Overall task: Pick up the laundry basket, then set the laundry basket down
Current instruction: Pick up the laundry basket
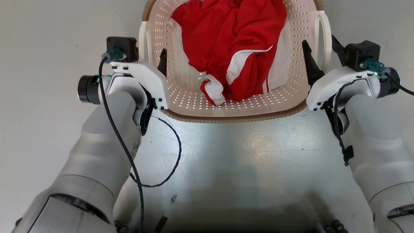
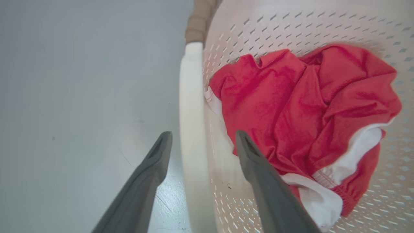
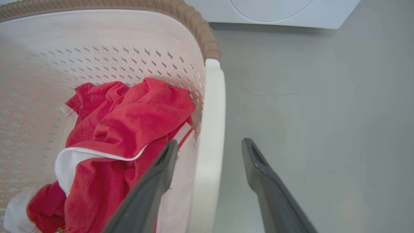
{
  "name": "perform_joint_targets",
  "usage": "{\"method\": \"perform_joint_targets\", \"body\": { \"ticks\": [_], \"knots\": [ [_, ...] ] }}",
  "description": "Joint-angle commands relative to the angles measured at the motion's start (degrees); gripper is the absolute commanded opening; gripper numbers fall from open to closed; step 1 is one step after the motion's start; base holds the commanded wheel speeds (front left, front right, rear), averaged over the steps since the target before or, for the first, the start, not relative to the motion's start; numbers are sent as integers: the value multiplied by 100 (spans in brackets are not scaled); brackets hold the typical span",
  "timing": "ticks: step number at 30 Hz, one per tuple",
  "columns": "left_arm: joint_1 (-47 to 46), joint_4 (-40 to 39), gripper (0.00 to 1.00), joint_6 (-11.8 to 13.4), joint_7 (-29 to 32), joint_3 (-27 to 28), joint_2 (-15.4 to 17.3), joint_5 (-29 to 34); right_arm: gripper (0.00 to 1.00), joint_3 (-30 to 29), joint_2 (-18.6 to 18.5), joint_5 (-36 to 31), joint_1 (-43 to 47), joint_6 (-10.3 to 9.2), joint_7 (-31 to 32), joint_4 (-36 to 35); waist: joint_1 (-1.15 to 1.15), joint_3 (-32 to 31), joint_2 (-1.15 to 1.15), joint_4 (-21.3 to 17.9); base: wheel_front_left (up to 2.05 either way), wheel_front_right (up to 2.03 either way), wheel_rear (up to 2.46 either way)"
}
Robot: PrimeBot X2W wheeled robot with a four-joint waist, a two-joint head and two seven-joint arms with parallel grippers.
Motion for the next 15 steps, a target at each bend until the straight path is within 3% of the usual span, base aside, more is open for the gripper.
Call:
{"method": "perform_joint_targets", "body": {
  "ticks": [1, 7, 8, 9, 10, 11, 15],
  "knots": [
    [-37, -1, 100, 39, -54, 36, 142, -37, 100, 119, 136, 88, 128, 35, -61, 10, 0, 8, 0, 3, 0, 0, 0],
    [-67, 47, 100, 41, -95, -54, 142, -148, 100, 153, 159, 113, 108, 35, -61, 114, 0, 35, 0, 3, 0, 0, 0],
    [-69, 53, 87, 44, -98, -68, 142, -162, 96, 160, 162, 113, 104, 35, -61, 122, 0, 37, 0, 2, 0, 0, 0],
    [-74, 58, 46, 51, -108, -91, 142, -162, 47, 165, 166, 114, 100, 35, -61, 128, 0, 39, 0, 0, 0, 0, 0],
    [-83, 60, 0, 71, -130, -108, 142, -161, 11, 165, 168, 117, 95, 35, -61, 139, 0, 43, 0, -2, 0, 0, 0],
    [-87, 61, 0, 80, -151, -125, 142, -161, 0, 174, 170, 113, 89, 35, -61, 192, 0, 43, 0, -1, 0, 0, 0],
    [-95, 66, 0, 92, -190, -197, 142, -190, 0, 193, 178, 89, 32, 35, -60, 406, 0, 38, 0, -4, 0, 0, 0]
  ]
}}
